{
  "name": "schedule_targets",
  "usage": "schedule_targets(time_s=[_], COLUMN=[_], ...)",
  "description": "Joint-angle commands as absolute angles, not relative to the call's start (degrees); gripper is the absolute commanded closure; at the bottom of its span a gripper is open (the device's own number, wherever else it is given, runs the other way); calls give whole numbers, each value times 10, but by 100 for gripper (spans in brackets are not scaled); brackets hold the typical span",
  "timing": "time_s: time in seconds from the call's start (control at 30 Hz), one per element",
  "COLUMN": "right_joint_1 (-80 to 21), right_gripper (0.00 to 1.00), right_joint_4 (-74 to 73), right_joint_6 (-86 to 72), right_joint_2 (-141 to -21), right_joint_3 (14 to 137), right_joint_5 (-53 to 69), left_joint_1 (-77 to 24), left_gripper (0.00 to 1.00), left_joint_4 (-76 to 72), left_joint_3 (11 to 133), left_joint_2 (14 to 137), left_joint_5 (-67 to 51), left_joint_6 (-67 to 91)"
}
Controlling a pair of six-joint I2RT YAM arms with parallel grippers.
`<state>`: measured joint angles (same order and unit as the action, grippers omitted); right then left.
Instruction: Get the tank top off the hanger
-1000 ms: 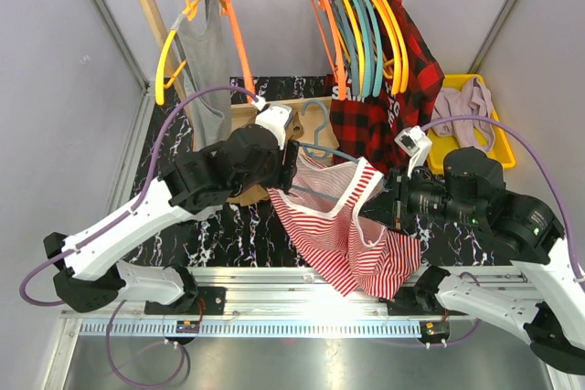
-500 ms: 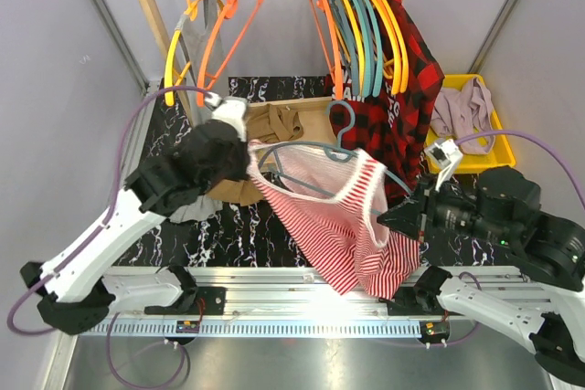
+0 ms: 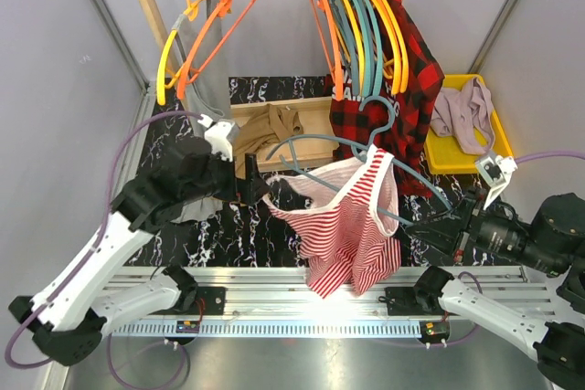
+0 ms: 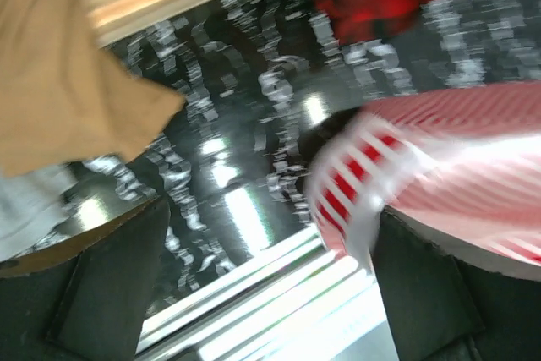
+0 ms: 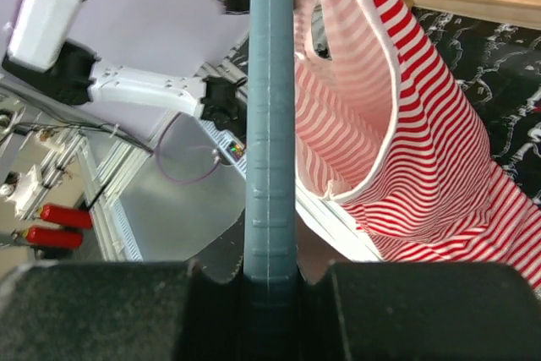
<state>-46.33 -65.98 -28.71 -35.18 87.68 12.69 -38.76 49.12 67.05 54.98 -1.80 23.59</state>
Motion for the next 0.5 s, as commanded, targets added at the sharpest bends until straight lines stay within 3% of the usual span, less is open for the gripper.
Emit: schedule_targets(time_s=[0.0,0.1,0.2,0.47], right_joint_1=[-462,-462,-462,-461], right_gripper=[100,100,100,100], right_joint_4=[-655,-682,-681,-678], right_joint_6=[-300,-302,-294,-253], right_joint_2=[-359,-356,-348,-403], right_joint_3=[865,870,872,842], right_joint_5=[55,-15,-9,307], left_joint_1=[-385,-385,-385,-385], left_gripper=[1,1,1,1], left_joint_4=[413,423,424,469], left_joint_3=[699,723,727,728], left_joint_2=[478,445,411,369], left_joint_5=[-108,-118,-141,-192], left_joint_6=[251,252,265,238])
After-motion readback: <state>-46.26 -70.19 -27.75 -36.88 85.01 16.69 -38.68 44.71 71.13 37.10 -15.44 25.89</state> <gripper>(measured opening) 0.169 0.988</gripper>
